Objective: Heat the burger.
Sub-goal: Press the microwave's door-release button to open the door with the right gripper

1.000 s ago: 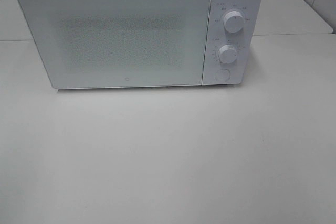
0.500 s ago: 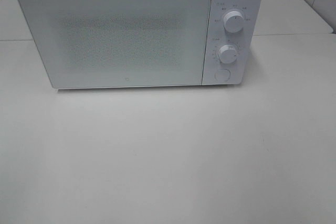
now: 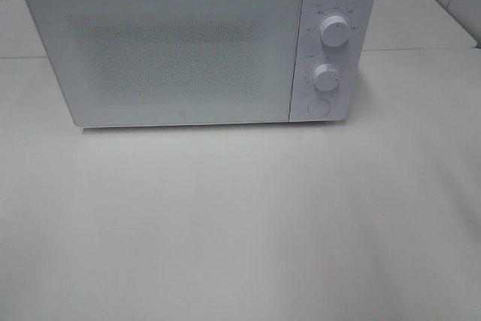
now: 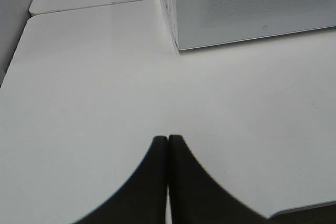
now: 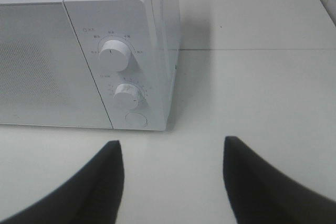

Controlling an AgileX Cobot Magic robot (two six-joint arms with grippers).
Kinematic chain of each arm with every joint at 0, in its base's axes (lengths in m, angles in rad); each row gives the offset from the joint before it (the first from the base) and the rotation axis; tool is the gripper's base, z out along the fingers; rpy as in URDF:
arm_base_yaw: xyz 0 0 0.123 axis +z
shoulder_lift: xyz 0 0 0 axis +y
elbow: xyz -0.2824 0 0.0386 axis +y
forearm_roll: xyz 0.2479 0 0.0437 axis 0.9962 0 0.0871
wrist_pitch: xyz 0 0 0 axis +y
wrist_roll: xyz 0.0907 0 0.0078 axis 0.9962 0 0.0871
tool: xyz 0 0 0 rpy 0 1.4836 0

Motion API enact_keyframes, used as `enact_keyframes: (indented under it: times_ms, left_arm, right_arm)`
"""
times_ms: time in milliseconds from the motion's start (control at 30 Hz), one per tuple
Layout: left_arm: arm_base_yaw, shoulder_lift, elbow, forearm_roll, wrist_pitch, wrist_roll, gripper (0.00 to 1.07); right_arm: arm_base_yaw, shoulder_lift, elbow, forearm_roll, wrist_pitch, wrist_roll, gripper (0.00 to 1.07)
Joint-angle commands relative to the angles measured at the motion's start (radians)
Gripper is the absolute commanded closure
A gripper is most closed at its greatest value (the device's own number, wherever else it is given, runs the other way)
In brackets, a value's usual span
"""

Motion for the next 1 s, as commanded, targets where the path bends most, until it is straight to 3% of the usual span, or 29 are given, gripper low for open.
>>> enact_keyframes:
  times_ms: [33, 1000]
  left_arm:
    - [-0.006, -0.022, 0.003, -0.003, -0.014, -0.007, 1.06]
    - [-0.006, -0.022, 0.003, -0.003, -0.014, -0.007, 1.06]
  right_arm:
    - [0.0, -0.021, 0.002, -0.001, 0.002, -0.009, 0.45]
    - [0.0, -0.021, 0.002, -0.001, 0.002, -0.009, 0.45]
